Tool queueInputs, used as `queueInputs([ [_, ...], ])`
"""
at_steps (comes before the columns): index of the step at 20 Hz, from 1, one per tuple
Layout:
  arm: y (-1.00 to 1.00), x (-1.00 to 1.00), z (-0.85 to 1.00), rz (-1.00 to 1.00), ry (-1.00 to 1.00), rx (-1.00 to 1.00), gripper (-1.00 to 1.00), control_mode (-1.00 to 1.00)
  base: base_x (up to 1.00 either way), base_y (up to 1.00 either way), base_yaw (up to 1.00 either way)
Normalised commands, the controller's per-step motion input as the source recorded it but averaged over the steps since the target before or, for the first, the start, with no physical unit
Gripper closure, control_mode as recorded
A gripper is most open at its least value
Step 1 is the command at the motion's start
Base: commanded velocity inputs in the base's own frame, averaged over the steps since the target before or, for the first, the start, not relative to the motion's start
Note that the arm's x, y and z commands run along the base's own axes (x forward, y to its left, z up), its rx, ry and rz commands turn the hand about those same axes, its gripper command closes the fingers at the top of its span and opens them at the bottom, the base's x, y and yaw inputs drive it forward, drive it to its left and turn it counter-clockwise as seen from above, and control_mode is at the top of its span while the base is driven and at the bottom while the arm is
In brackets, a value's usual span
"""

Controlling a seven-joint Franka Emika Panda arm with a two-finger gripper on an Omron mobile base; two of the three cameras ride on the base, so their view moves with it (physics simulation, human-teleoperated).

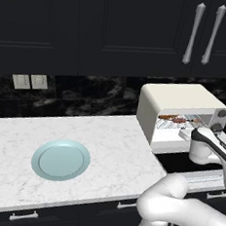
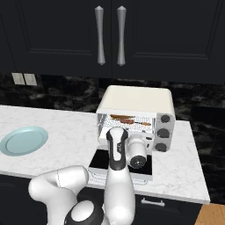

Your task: Pick up the kebab skewer and baguette bread, and place them inside the toaster oven. Close the toaster oven door and start by setting the timer.

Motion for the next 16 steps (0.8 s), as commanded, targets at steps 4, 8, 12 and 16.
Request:
queueInputs([
  [4, 0.0, 0.29, 0.0, 0.0, -0.03, 0.0, -1.0, -1.0, 0.0, 0.0, 0.0],
  [8, 0.0, 0.29, 0.0, 0.0, -0.01, 0.0, -1.0, -1.0, 0.0, 0.0, 0.0],
  [12, 0.0, 0.28, 0.0, 0.0, 0.0, 0.0, -1.0, -1.0, 0.0, 0.0, 0.0],
  [16, 0.06, -0.18, 0.0, 0.0, 0.0, 0.0, -1.0, -1.0, 0.0, 0.0, 0.0],
])
